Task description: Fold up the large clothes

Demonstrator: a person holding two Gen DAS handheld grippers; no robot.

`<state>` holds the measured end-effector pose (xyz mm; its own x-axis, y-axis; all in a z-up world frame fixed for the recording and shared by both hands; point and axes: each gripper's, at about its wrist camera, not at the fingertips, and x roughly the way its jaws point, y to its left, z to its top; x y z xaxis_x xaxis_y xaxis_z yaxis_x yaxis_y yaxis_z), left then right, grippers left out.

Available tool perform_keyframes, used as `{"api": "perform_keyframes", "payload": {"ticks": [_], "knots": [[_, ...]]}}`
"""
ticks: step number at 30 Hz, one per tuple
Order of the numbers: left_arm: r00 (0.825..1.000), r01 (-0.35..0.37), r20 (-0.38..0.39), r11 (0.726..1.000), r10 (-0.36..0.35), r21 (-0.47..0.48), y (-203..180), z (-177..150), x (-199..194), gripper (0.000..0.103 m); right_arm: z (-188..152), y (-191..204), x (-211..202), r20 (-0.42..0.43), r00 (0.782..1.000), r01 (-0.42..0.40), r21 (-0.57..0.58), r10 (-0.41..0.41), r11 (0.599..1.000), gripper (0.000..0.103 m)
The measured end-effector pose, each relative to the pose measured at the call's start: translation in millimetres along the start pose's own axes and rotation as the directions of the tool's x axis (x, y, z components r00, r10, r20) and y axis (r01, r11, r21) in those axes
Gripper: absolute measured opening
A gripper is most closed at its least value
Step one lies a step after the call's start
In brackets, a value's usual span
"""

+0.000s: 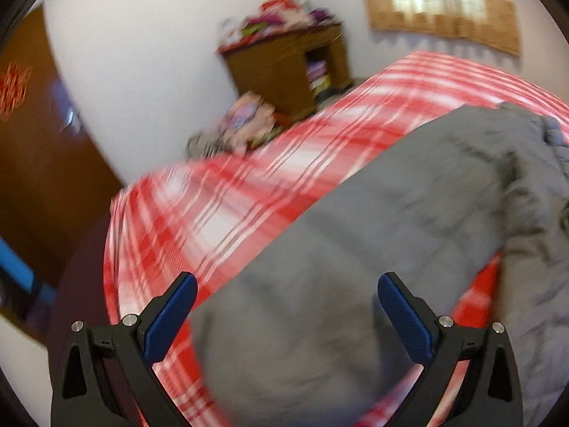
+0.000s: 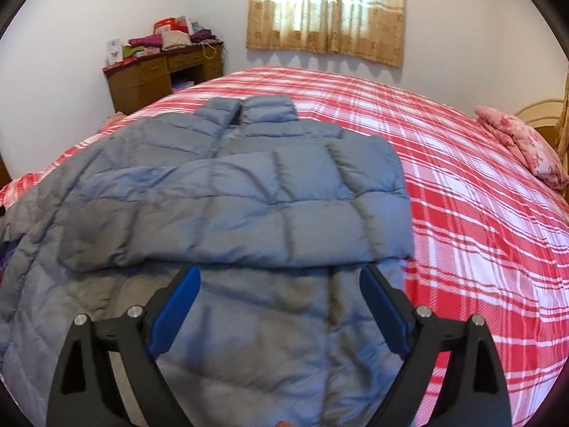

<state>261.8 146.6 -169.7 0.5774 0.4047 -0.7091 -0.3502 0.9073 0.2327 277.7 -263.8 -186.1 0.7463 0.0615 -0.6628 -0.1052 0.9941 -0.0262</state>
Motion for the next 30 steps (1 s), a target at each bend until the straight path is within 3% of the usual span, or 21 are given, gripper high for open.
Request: {"api": "perform_keyframes", "payload": {"ticks": [4, 7, 8, 9, 10, 11, 12, 14, 16, 18, 21, 24, 30], "knots": [[0.994, 0.081, -0.066, 0.993, -0.087, -0.088, 17.2, -17.3, 15.7, 0.102, -3.0, 16.0, 0.2, 0.002, 1.0, 0.006, -0.045, -0.006, 0.999, 0.093], [0.989, 0.099, -0.096, 0.986, -0.112, -0.132, 10.5, -16.9, 32.7, 0.102, -5.0, 21.8, -1.0, 0.006, 1.0, -0.003, -0.059, 0.003, 0.998, 0.093], [0.987, 0.117, -0.095, 0.984, -0.13, -0.136, 7.7, -15.6, 36.5, 0.097, -5.9, 22.2, -2.5, 0.01, 1.0, -0.004, -0.06, 0.004, 0.998, 0.093], [0.987, 0.123, -0.087, 0.984, -0.135, -0.13, 6.5, -14.4, 38.9, 0.073, -6.2, 21.2, -4.5, 0.017, 1.0, -0.002, -0.058, 0.003, 0.998, 0.093], [0.99, 0.107, -0.077, 0.988, -0.116, -0.109, 2.7, -12.3, 38.6, 0.063, -7.0, 19.0, -7.3, 0.025, 1.0, 0.0, -0.054, 0.001, 0.999, 0.093], [0.99, 0.121, -0.065, 0.989, -0.127, -0.086, -0.4, -7.4, 35.4, 0.038, -7.7, 15.7, -9.8, 0.032, 0.999, 0.003, -0.047, -0.001, 0.999, 0.093], [0.988, 0.141, -0.059, 0.987, -0.145, -0.076, 0.0, -2.5, 33.3, 0.025, -8.0, 13.2, -11.3, 0.038, 0.999, 0.005, -0.041, -0.003, 0.999, 0.093], [0.994, 0.107, -0.01, 0.992, -0.108, -0.065, 0.1, 12.9, 18.3, 0.021, -8.8, 4.5, -14.8, 0.055, 0.998, 0.015, -0.018, -0.014, 1.0, 0.093], [0.993, 0.055, 0.104, 0.998, -0.052, -0.027, -3.0, 33.3, -8.3, 0.021, -8.5, -5.5, -17.4, 0.07, 0.997, 0.03, 0.013, -0.031, 0.999, 0.093], [0.982, 0.027, 0.185, 1.0, -0.026, -0.005, -9.5, 50.7, -30.8, 0.021, -7.3, -16.3, -19.2, 0.08, 0.996, 0.04, 0.046, -0.044, 0.998, 0.093], [0.951, 0.016, 0.307, 0.999, -0.031, 0.05, -34.1, 77.1, -68.5, 0.02, -5.0, -28.0, -19.9, 0.086, 0.994, 0.053, 0.076, -0.06, 0.996, 0.093], [0.907, 0.011, 0.416, 0.99, -0.069, 0.139, -83.1, 93.4, -102.7, 0.02, -4.4, -38.8, -19.0, 0.085, 0.994, 0.066, 0.109, -0.075, 0.992, 0.093], [0.851, 0.162, 0.444, 0.945, -0.28, 0.284, -187.2, 94.2, -135.5, 0.02, -11.0, -54.9, -20.1, 0.079, 0.994, 0.068, 0.148, -0.081, 0.987, 0.093]]}}
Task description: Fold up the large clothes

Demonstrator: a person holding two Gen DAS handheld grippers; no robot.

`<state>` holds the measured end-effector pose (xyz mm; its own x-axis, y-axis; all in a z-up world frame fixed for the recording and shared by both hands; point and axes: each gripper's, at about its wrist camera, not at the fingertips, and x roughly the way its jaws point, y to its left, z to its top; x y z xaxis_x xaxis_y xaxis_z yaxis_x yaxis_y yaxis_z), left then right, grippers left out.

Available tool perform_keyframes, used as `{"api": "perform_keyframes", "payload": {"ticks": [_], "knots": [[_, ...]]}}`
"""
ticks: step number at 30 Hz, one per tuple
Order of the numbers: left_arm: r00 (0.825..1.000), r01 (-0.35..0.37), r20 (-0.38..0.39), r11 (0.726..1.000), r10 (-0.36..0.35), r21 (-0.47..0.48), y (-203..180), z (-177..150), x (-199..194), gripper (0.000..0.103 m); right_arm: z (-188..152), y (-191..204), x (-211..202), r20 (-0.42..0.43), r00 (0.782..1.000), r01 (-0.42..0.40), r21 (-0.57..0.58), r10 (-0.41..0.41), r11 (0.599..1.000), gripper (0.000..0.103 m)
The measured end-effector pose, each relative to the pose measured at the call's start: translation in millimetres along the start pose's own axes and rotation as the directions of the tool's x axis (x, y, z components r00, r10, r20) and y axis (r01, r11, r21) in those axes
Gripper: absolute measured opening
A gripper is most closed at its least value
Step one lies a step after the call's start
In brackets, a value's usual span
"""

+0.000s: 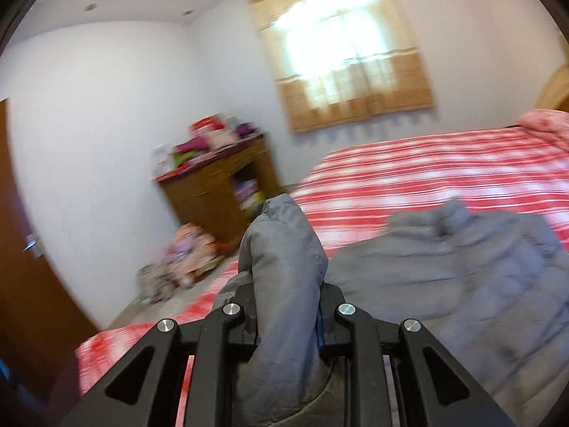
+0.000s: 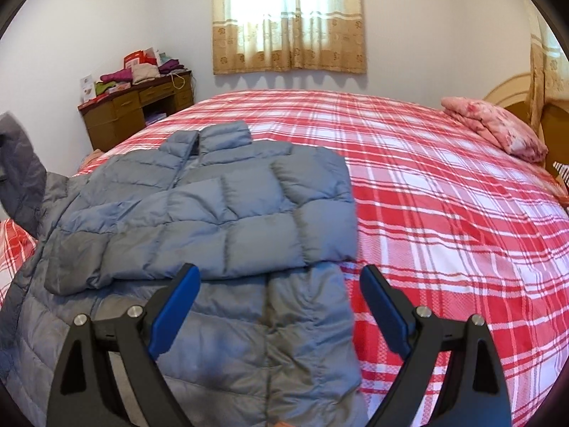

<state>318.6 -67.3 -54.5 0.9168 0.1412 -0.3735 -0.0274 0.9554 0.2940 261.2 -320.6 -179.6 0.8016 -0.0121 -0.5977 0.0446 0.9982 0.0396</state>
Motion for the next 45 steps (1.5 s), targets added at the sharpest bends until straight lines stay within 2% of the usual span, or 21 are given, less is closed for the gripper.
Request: {"api": "perform_keyframes", "payload": {"ticks": [2, 5, 7, 9, 11, 14, 17, 20, 22, 25, 26, 28, 29, 30, 32, 33, 35, 37, 40, 42, 45], "knots": [[0.995, 0.102, 0.002, 0.995, -0.102, 0.021, -40.6, 2.8, 1.6, 0.021, -2.5, -3.6, 1.3, -0.002, 1.0, 0.003, 0.001, -0.003, 1.0, 0.093], [0.98, 0.199, -0.014, 0.978, -0.199, 0.067, -98.8, 2.9, 0.6, 0.026, -5.6, -11.2, 4.5, -0.017, 1.0, 0.003, 0.013, -0.003, 1.0, 0.093], [0.968, 0.251, -0.038, 0.964, -0.249, 0.089, -129.3, 2.5, 0.5, 0.046, -6.9, -14.4, 7.6, -0.036, 0.999, 0.001, 0.018, 0.0, 1.0, 0.093], [0.971, 0.241, -0.015, 0.965, -0.24, 0.103, -143.3, 4.2, -6.0, 0.087, -7.6, -16.9, 9.9, -0.058, 0.998, -0.005, 0.016, 0.006, 1.0, 0.093], [0.978, 0.189, 0.07, 0.974, -0.199, 0.121, -146.1, 5.7, -22.5, 0.094, -8.1, -18.4, 10.4, -0.068, 0.998, -0.008, 0.007, 0.009, 1.0, 0.095], [0.969, 0.198, 0.123, 0.972, -0.214, 0.13, -137.3, 6.8, -37.2, 0.096, -7.0, -20.3, 11.5, -0.085, 0.996, -0.013, -0.002, 0.012, 1.0, 0.096], [0.978, 0.164, 0.114, 0.98, -0.177, 0.112, -113.1, 0.9, -29.3, 0.097, 0.9, -16.8, 8.3, -0.102, 0.995, -0.021, -0.018, 0.019, 1.0, 0.096], [0.993, 0.108, 0.047, 0.992, -0.111, 0.07, -81.1, -14.4, -0.4, 0.097, 15.7, -7.5, 3.2, -0.098, 0.993, -0.063, -0.022, 0.061, 0.998, 0.096], [0.996, 0.079, -0.039, 0.997, -0.078, 0.01, -54.2, -30.6, 25.5, 0.097, 24.6, 1.8, 4.3, -0.103, 0.992, -0.081, -0.019, 0.079, 0.996, 0.096], [0.99, 0.041, -0.129, 0.997, -0.049, -0.069, -26.8, -56.1, 50.9, 0.097, 36.3, 22.0, 17.4, -0.143, 0.977, -0.16, 0.0, 0.158, 0.987, 0.096], [0.987, 0.026, -0.157, 0.996, -0.04, -0.089, -20.0, -64.3, 58.3, 0.097, 39.2, 31.2, 26.2, -0.167, 0.964, -0.207, 0.02, 0.207, 0.978, 0.096], [0.978, 0.003, -0.204, 0.993, -0.028, -0.118, -8.1, -81.1, 70.6, 0.097, 40.6, 43.2, 40.7, -0.197, 0.947, -0.249, 0.047, 0.254, 0.967, 0.094], [0.975, -0.015, -0.224, 0.992, -0.013, -0.124, -7.5, -88.0, 77.0, 0.097, 40.4, 49.1, 50.2, -0.217, 0.938, -0.263, 0.064, 0.271, 0.963, 0.091], [0.97, -0.029, -0.244, 0.991, -0.003, -0.128, -5.0, -96.2, 82.4, 0.097, 39.6, 52.7, 57.3, -0.234, 0.93, -0.273, 0.08, 0.285, 0.959, 0.077], [0.964, -0.044, -0.267, 0.99, 0.006, -0.135, -0.5, -106.3, 90.2, 0.097, 37.8, 56.8, 70.4, -0.266, 0.905, -0.309, 0.12, 0.331, 0.943, 0.031], [0.959, -0.06, -0.283, 0.989, 0.02, -0.134, 2.1, -111.8, 95.6, 0.097, 37.0, 57.8, 73.7, -0.269, 0.905, -0.306, 0.13, 0.331, 0.943, 0.027], [0.949, -0.08, -0.315, 0.988, 0.036, -0.131, 6.0, -122.0, 103.9, 0.097, 38.5, 57.3, 68.4, -0.238, 0.928, -0.27, 0.098, 0.286, 0.958, 0.014], [0.941, -0.081, -0.338, 0.986, 0.028, -0.144, 13.2, -130.6, 107.7, 0.097, 39.7, 54.9, 59.7, -0.208, 0.946, -0.238, 0.074, 0.249, 0.968, 0.012], [0.93, -0.081, -0.367, 0.985, 0.019, -0.155, 15.1, -139.8, 112.1, 0.097, 40.1, 47.6, 50.0, -0.173, 0.974, -0.145, 0.026, 0.147, 0.989, 0.011], [0.93, -0.078, -0.368, 0.985, 0.015, -0.157, 14.6, -140.8, 112.0, 0.097, 37.2, 40.5, 53.4, -0.183, 0.977, -0.105, 0.019, 0.107, 0.994, 0.011], [0.93, -0.067, -0.367, 0.988, 0.011, -0.14, 12.0, -138.3, 110.4, 0.097, 28.1, 37.6, 63.4, -0.22, 0.971, -0.098, -0.006, 0.094, 0.995, 0.011]]}}
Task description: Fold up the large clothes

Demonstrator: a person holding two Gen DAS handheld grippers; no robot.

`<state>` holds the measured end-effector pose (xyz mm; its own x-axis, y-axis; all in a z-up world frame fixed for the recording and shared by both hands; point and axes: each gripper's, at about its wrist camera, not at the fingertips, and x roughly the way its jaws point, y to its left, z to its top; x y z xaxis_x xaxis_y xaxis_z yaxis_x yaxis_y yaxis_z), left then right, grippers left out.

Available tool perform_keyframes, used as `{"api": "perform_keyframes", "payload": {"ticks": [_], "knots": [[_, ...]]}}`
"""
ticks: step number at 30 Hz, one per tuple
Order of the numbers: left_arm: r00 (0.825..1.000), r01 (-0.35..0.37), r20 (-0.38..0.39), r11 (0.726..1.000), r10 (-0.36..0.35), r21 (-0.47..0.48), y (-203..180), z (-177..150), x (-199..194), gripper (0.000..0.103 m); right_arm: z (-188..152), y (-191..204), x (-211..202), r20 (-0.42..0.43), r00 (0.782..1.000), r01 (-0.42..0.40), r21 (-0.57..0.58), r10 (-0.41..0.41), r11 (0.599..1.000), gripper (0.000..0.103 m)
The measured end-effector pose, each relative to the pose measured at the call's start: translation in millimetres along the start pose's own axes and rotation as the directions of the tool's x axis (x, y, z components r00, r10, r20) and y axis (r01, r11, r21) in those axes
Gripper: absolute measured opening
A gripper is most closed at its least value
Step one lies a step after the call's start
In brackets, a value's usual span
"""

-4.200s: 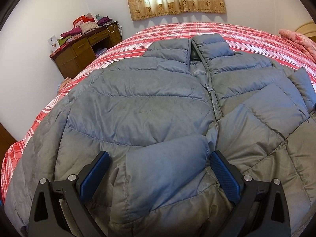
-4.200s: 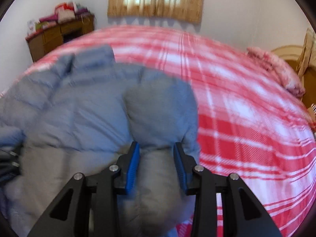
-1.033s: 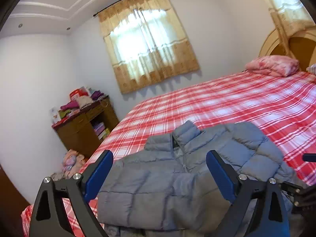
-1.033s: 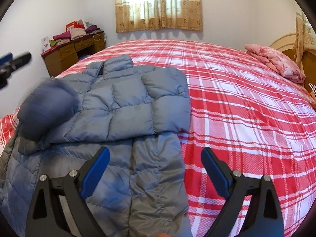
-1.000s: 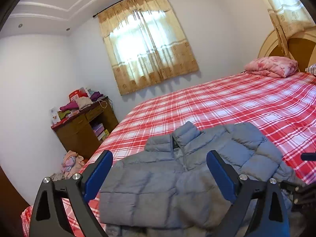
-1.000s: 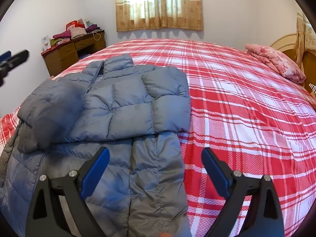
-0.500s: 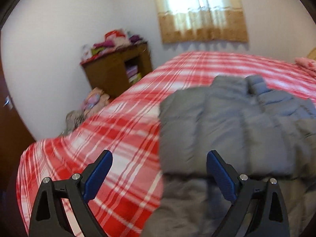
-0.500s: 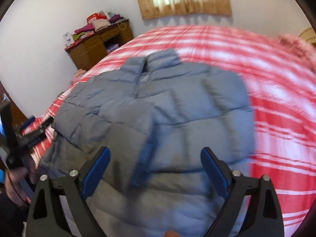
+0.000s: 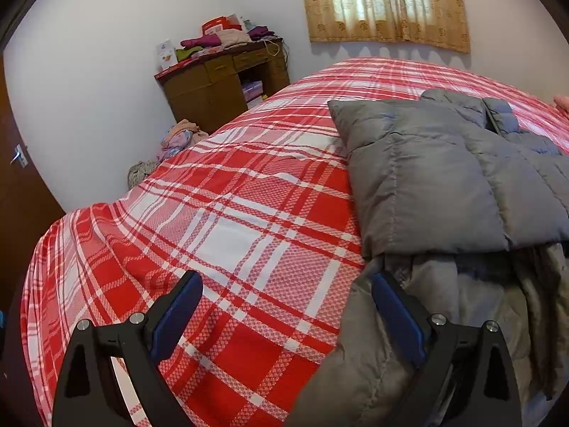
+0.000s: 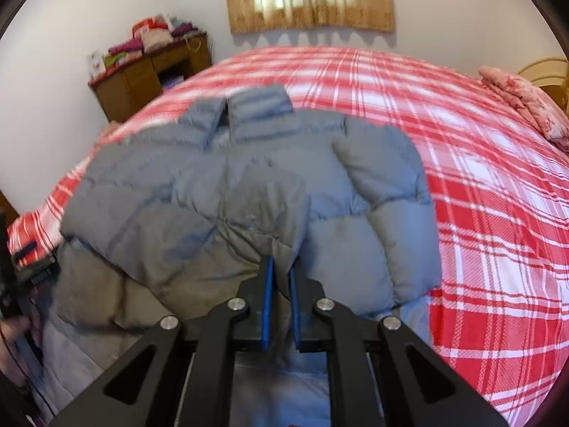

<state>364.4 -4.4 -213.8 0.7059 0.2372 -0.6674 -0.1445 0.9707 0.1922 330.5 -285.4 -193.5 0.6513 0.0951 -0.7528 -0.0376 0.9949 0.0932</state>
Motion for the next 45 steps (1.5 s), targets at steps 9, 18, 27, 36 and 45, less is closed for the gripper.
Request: {"api": "perform_keyframes", "payload": {"ticks": [9, 18, 27, 36, 45], "knots": [[0.988, 0.13, 0.091, 0.99, -0.125, -0.047, 4.9, 49.5, -46.8, 0.097, 3.6, -20.8, -36.9, 0.057, 0.997, 0.046, 0.057, -0.049, 0.997, 0.049], [0.968, 0.213, 0.122, 0.974, -0.221, 0.078, -96.7, 69.0, -41.7, 0.097, 36.3, 17.7, -5.1, 0.108, 0.993, -0.06, 0.07, 0.053, 0.996, 0.037], [0.981, 0.185, 0.037, 0.972, -0.192, 0.144, -134.6, 39.2, -3.4, 0.097, 7.1, 22.8, 37.6, 0.088, 0.996, -0.005, 0.033, 0.002, 0.999, 0.036], [0.981, 0.191, -0.013, 0.97, -0.191, 0.148, -136.9, 37.9, 9.2, 0.097, 4.2, 26.1, 43.9, 0.065, 0.998, 0.014, 0.023, -0.015, 1.0, 0.036], [0.984, 0.177, -0.021, 0.971, -0.176, 0.163, -139.6, 36.5, 11.9, 0.098, 2.5, 30.0, 48.3, 0.059, 0.997, 0.04, 0.008, -0.041, 0.999, 0.036]]}}
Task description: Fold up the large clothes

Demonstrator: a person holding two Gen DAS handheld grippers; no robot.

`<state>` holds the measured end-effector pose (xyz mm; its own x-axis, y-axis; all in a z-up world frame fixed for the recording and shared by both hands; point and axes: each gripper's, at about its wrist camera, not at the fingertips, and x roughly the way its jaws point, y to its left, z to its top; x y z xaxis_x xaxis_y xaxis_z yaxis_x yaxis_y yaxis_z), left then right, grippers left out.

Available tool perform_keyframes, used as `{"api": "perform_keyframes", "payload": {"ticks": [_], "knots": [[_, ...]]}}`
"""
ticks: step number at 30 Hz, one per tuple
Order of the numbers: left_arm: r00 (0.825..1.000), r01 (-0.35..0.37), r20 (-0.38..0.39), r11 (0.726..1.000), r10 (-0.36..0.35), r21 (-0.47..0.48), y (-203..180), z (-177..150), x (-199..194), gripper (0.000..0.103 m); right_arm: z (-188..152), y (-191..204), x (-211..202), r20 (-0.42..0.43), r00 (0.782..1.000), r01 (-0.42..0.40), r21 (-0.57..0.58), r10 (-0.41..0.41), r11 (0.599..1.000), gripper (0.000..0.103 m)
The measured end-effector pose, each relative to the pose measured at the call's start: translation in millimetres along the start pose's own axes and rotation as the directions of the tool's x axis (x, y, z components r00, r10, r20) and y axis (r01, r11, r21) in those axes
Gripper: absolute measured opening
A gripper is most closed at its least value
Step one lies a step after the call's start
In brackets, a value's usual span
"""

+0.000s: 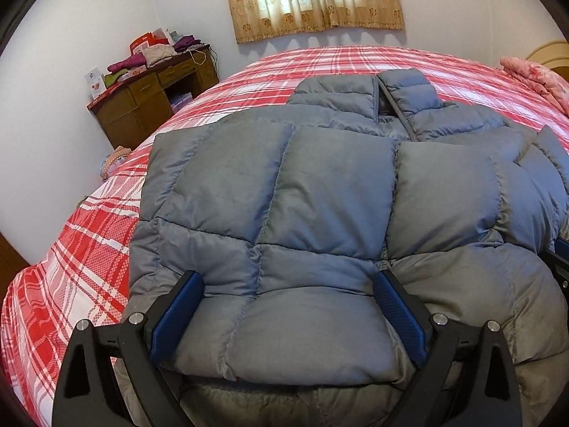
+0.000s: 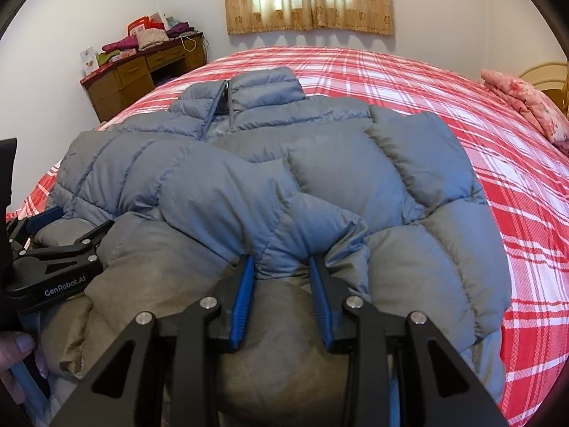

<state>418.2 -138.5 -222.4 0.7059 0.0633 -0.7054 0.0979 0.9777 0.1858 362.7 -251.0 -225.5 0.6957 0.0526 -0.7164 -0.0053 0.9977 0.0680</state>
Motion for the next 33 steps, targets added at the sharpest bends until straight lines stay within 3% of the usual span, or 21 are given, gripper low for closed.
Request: {"api": "perform_keyframes", "payload": {"ticks": [10, 13, 16, 19, 24, 27, 33], "knots": [[1.0, -0.015, -0.009, 1.0, 0.015, -0.007, 2.9, 5.6, -10.6, 0.098, 1.0, 1.2, -5.7, -0.005, 1.0, 0.004, -0.01, -0.004, 1.0, 0.036], [0.998, 0.035, 0.056, 0.999, -0.034, -0.022, 21.9, 17.8, -48.6, 0.098, 12.0, -11.6, -43.3, 0.095, 0.995, -0.03, 0.024, 0.028, 0.999, 0.035], [0.99, 0.057, 0.134, 0.998, -0.051, -0.038, 47.5, 42.5, -68.0, 0.098, 34.4, -28.2, -65.8, 0.161, 0.987, 0.015, 0.044, -0.022, 0.999, 0.039], [0.993, -0.019, 0.115, 0.996, 0.029, -0.088, 75.7, 66.2, -40.0, 0.098, 57.5, -55.9, -59.1, 0.152, 0.983, 0.081, 0.113, -0.098, 0.99, 0.042], [0.995, -0.089, -0.049, 0.977, 0.081, -0.195, 113.7, 67.7, 38.0, 0.098, 70.2, -91.4, -14.0, 0.085, 0.979, 0.168, 0.161, -0.183, 0.973, 0.042], [0.994, -0.097, -0.069, 0.982, 0.086, -0.159, 102.7, 54.6, 57.5, 0.098, 62.2, -103.7, 11.0, 0.022, 0.982, 0.179, 0.161, -0.185, 0.971, 0.042], [0.987, -0.159, -0.05, 0.983, 0.156, -0.087, 79.5, 44.7, 64.5, 0.098, 47.2, -110.7, 24.7, -0.003, 0.987, 0.156, 0.178, -0.158, 0.972, 0.042]]}}
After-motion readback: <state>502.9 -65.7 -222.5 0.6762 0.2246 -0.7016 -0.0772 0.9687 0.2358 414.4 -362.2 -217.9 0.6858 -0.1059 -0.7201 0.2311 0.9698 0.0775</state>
